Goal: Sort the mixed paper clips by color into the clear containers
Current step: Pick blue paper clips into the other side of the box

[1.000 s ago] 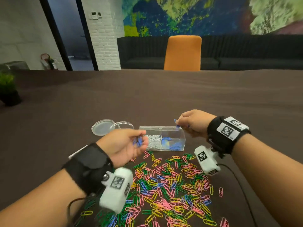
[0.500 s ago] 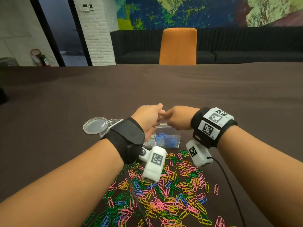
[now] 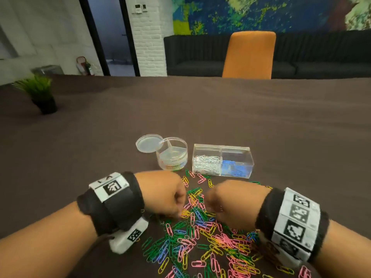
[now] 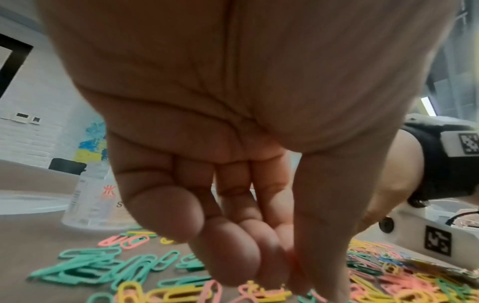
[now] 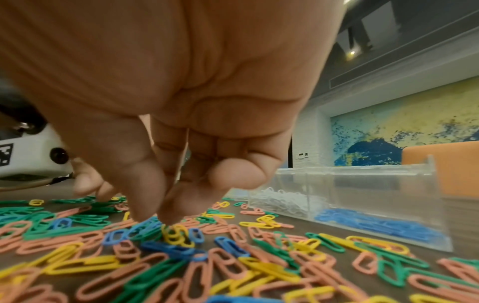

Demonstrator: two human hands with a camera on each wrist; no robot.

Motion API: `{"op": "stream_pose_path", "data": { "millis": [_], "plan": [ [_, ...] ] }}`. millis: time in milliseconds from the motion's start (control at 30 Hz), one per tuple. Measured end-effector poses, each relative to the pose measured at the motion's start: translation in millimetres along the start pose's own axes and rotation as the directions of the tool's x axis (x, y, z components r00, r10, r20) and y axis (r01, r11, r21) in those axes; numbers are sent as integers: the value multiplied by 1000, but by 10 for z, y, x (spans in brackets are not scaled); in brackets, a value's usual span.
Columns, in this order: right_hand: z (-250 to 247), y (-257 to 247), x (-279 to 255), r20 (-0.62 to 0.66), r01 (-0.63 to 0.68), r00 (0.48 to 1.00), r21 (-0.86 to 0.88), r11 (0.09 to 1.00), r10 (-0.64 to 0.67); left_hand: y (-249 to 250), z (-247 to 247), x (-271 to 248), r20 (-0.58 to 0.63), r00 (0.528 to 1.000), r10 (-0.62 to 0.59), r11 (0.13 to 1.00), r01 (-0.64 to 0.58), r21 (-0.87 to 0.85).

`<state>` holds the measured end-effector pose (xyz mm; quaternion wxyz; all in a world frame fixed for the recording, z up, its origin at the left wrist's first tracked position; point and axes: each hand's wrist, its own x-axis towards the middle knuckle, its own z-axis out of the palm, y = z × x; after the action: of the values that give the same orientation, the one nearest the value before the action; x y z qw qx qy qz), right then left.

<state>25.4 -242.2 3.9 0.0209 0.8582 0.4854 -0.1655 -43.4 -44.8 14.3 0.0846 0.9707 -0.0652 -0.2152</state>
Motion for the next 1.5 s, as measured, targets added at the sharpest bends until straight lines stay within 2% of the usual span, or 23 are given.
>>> {"op": "stream_pose_path", "data": {
  "millis": [167,333,533,633,767,867,1000,1133,1300,1500],
  "plan": [
    [107,-186,150,-21,34,999,-9,999,-34,55,240,-126,-22,999,-27,998,26,-52],
    [135,-315,229,-27,-7,1000,-25,1000,6,151,323,-206,-78,997,-9,995,16,99],
    [140,-274,265,-12,-112,993,115,987,115,94,336,-278,-103,994,-25,997,32,68],
    [161,-248,287,-12,-111,993,176,978,115,69,357,-316,-149,987,-52,997,60,48],
    [166,-234,268,-37,-63,997,168,984,70,27,354,-345,-200,976,-87,996,93,19],
    [152,-235,202,-118,-12,992,188,982,35,23,378,-369,-197,978,-72,997,78,23],
    [127,-247,176,-291,38,955,311,950,57,72,392,-350,-191,980,-56,998,58,9],
    [139,-231,181,-218,10,974,292,956,56,112,383,-285,-210,976,-60,998,63,8],
    [197,-255,228,-68,-68,995,83,994,74,158,376,-238,-179,981,-74,994,87,64],
    [203,-281,220,-35,-47,998,92,995,50,129,361,-262,-159,983,-89,990,105,96]
  ]
}}
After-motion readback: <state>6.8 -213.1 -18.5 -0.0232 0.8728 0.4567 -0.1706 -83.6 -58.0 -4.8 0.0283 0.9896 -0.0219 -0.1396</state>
